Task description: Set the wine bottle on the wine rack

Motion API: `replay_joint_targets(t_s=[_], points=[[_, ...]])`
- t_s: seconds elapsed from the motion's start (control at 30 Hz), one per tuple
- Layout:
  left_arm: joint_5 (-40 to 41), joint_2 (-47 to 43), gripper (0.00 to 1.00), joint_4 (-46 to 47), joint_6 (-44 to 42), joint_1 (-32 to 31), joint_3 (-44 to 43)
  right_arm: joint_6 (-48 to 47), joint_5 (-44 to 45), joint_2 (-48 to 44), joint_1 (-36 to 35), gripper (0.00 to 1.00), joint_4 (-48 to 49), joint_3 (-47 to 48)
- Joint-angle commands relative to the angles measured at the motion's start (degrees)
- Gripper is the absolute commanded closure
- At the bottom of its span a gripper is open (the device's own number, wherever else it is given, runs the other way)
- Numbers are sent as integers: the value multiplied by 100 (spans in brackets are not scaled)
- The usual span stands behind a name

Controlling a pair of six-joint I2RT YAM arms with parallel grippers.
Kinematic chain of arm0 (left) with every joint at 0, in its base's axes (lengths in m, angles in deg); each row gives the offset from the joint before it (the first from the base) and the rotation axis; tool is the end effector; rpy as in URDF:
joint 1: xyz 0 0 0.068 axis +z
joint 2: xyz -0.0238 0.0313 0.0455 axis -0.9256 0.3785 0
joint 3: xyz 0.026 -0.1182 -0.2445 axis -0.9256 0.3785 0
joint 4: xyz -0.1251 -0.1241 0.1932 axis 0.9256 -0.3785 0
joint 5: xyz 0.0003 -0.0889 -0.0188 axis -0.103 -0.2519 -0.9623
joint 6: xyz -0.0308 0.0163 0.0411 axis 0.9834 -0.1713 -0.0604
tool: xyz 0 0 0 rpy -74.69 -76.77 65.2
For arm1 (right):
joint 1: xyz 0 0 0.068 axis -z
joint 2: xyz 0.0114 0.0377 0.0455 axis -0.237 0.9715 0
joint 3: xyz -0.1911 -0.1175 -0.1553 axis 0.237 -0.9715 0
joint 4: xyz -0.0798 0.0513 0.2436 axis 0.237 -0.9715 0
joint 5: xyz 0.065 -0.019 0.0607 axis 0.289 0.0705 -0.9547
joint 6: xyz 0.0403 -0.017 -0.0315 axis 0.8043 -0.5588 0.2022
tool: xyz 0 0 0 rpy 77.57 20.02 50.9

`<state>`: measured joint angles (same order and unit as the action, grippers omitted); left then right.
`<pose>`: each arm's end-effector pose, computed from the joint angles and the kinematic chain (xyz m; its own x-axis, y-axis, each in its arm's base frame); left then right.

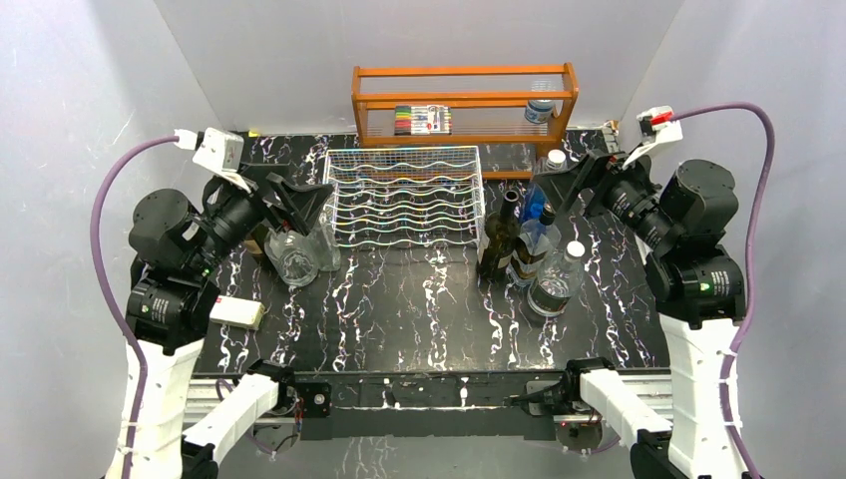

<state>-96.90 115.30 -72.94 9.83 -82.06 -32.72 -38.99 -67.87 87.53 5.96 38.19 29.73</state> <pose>0.1117 -0.0409 0.5100 0.0229 -0.2156 -0.9762 0.5744 0.8020 -0.1636 0.1312 0.0305 0.5009 -0.1825 0.2618 -0.9477 -0.4415 0.8394 0.3169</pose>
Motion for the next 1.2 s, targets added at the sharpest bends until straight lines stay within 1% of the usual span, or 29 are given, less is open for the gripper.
replay_joint_targets(t_s=[0.0, 0.07, 0.23, 0.33, 0.47, 0.57, 0.63, 0.73, 0.9, 1.03, 1.1, 1.17], points=[[-237, -225, 2, 605, -128, 51, 288, -154, 9, 12, -33, 2, 519, -158], [-400, -258, 2, 739, -139, 43, 379, -160, -216, 76, -34, 2, 526, -141], [-700, -170, 2, 766, -96, 43, 459, 80, -1224, 198, -30, 2, 884, -109], [-808, -144, 2, 679, -27, 44, 455, 272, -1484, 394, -41, 3, 865, 71], [-1004, -341, 2, 797, 26, 44, 712, 360, -1805, 674, -186, 6, 900, 107], [-1014, -411, 2, 856, 80, 48, 825, 280, -1766, 989, -627, 8, 808, 296], [-960, -422, 2, 862, 89, 47, 828, 207, -1499, 1277, -1097, 10, 691, 512], [-948, -407, 2, 865, 130, 45, 797, 82, -671, 1555, -2012, 11, 604, 724], [-907, -472, 2, 829, 212, 43, 666, 83, 115, 2044, -3110, 13, 708, 938], [-312, -566, 2, 588, 293, 46, 517, 26, 938, 2248, -3805, 13, 883, 931], [25, -609, 2, 448, 308, 49, 479, 3, 1371, 2391, -4116, 18, 956, 902], [288, -647, 2, 326, 282, 43, 452, -72, 1842, 2559, -4487, 25, 974, 878]])
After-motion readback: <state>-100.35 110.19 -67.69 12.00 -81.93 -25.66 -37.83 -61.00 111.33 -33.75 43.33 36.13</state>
